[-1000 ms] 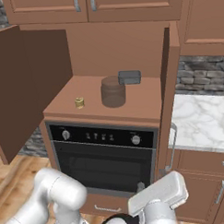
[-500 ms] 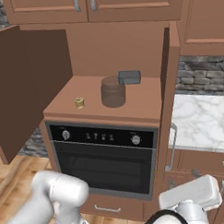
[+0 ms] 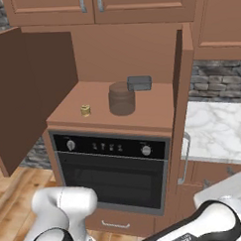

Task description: Pick the candle and jar from the dining table and place them in the open cabinet. Close the cabinet after placing the objects.

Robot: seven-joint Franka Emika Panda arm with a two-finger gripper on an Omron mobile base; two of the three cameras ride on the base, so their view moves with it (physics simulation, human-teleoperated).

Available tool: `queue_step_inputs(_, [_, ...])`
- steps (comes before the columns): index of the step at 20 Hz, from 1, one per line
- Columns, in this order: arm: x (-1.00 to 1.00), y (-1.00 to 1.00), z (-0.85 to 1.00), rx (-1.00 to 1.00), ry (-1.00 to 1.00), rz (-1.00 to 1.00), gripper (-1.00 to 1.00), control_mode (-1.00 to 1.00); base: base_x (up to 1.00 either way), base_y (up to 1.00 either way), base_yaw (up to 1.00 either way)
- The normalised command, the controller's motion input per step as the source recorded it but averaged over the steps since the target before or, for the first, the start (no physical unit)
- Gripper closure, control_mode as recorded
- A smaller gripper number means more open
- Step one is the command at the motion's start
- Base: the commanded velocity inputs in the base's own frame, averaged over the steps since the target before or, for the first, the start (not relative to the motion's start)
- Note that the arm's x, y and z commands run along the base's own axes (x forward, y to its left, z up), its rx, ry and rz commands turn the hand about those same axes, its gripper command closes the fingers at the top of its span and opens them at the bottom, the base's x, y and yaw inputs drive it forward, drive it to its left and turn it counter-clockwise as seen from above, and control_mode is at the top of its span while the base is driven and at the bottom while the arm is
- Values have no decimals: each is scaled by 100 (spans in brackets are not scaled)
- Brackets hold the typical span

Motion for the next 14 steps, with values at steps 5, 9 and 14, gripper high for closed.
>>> queue_step_inputs(5, [66, -14, -17, -1, 0, 14, -100, -100, 0, 0, 0])
queue_step_inputs(9, [66, 0, -19, -2, 0, 21, -100, -100, 0, 0, 0])
queue_step_inputs(14, [62, 0, -3, -1, 1, 24, -100, -100, 0, 0, 0])
